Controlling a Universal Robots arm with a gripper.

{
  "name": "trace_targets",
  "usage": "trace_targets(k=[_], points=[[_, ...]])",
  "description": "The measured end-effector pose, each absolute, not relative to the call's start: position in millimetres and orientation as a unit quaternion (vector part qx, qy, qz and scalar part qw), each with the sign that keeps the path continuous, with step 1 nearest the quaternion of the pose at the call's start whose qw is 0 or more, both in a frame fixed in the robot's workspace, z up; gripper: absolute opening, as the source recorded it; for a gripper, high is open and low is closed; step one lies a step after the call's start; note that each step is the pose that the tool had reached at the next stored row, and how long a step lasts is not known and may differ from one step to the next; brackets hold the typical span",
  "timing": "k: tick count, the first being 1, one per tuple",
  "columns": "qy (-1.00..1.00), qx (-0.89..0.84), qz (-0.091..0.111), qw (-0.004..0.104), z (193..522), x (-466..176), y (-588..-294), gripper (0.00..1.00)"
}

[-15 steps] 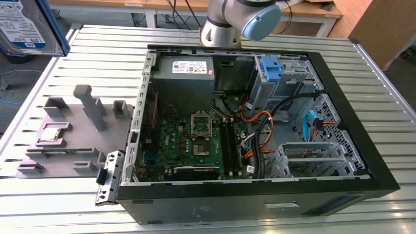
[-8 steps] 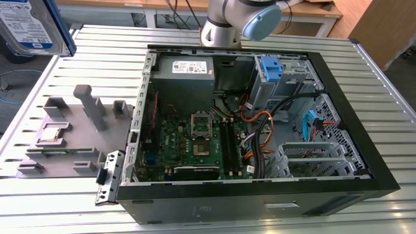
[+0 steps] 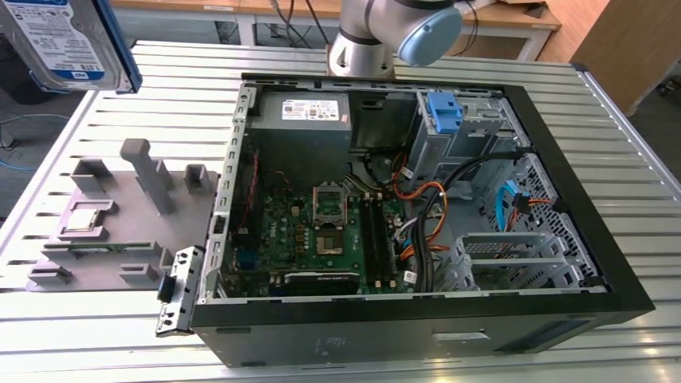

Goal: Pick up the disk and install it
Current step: 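Pick up the disk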

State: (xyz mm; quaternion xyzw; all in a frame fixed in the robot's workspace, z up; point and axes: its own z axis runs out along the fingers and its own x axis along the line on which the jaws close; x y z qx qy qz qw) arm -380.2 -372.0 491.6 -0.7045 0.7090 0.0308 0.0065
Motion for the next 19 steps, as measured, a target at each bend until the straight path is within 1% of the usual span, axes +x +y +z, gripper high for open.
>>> trace_targets(k=[19], points=[[0.709, -0.704, 0.031, 0.007, 492, -328, -372, 0.35]])
